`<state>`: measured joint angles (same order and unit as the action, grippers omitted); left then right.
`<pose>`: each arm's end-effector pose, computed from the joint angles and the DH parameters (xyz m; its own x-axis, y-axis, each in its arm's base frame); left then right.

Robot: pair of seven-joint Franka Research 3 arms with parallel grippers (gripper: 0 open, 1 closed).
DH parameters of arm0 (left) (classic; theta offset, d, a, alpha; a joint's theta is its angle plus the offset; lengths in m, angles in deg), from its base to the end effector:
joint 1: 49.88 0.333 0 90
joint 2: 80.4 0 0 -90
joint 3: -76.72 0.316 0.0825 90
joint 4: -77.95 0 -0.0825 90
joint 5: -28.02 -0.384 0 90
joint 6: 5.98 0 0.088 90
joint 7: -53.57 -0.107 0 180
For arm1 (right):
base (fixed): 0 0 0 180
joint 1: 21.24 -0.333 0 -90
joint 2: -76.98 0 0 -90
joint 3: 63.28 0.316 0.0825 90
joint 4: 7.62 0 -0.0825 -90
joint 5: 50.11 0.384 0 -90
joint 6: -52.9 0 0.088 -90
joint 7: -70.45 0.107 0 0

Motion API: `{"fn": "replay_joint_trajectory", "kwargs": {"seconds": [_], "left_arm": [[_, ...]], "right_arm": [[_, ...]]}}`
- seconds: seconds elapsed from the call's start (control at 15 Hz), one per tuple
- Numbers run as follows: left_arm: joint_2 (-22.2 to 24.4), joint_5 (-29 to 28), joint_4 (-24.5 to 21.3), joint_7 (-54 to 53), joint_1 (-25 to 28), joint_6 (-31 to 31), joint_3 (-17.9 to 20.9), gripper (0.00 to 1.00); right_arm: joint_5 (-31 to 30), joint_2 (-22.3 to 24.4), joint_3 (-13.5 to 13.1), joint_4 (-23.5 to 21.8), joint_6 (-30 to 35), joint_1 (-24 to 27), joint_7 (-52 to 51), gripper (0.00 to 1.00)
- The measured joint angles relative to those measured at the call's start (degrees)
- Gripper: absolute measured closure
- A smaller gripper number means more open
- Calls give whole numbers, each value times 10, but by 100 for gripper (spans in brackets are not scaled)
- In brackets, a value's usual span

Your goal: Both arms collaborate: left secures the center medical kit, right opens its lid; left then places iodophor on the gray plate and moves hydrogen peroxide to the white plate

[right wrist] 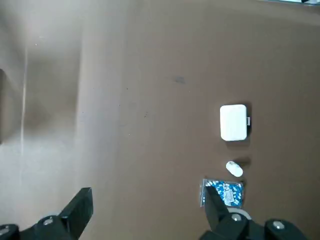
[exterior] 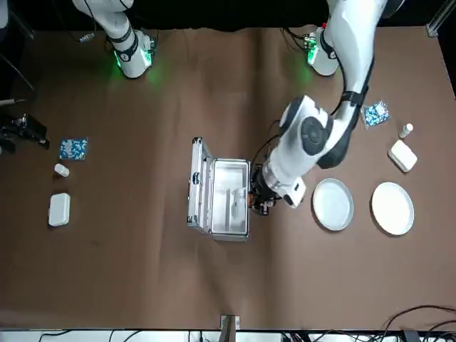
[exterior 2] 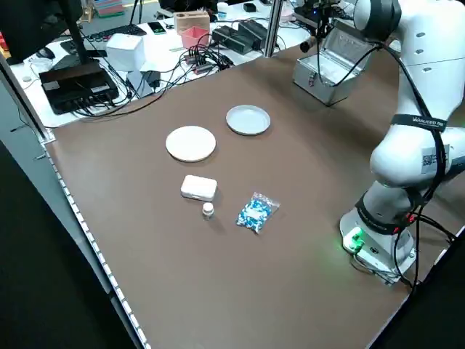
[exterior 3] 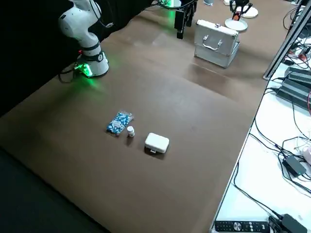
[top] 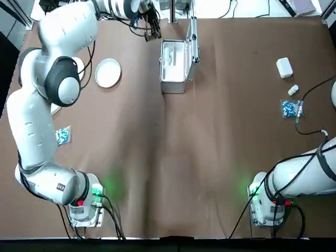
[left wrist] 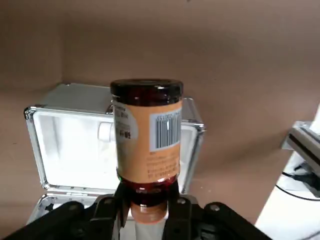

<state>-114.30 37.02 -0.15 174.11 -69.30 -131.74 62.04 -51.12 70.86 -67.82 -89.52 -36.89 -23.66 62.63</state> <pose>0.6340 -0.3849 0.4107 -0.0590 0.9304 -0.3618 0.9950 0.0841 0.0542 0.5874 -0.0209 0.6301 0.9946 0.0999 0.0274 0.0991 -0.9946 0.0301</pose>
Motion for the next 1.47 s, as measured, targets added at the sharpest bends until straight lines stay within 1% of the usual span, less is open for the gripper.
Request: {"fn": "replay_joint_trajectory", "kwargs": {"seconds": [0.27, 0.4, 0.67, 0.87, 1.13, 1.33, 1.47], "left_arm": [[15, 33, 0, -55, 45, 32, -9, 67], [21, 51, 0, -99, 91, 56, -36, 67], [26, 77, 0, -186, 204, 115, -103, 67], [26, 81, -1, -250, 256, 163, -129, 67], [26, 86, -1, -301, 305, 211, -140, 67], [26, 120, -3, -348, 334, 233, -141, 67], [26, 131, -4, -371, 350, 249, -141, 67]], "right_arm": [[0, 0, 0, 0, -2, 0, 0, 1], [0, 0, 0, 1, -2, 0, 0, 1], [0, 0, 0, 0, -1, 1, 0, 1], [0, 0, 0, 1, -3, 1, 0, 1], [0, 0, 0, 1, -3, 1, 0, 1], [0, 0, 0, 0, -1, 1, 0, 1], [0, 0, 1, -1, 0, -2, 0, 1]]}}
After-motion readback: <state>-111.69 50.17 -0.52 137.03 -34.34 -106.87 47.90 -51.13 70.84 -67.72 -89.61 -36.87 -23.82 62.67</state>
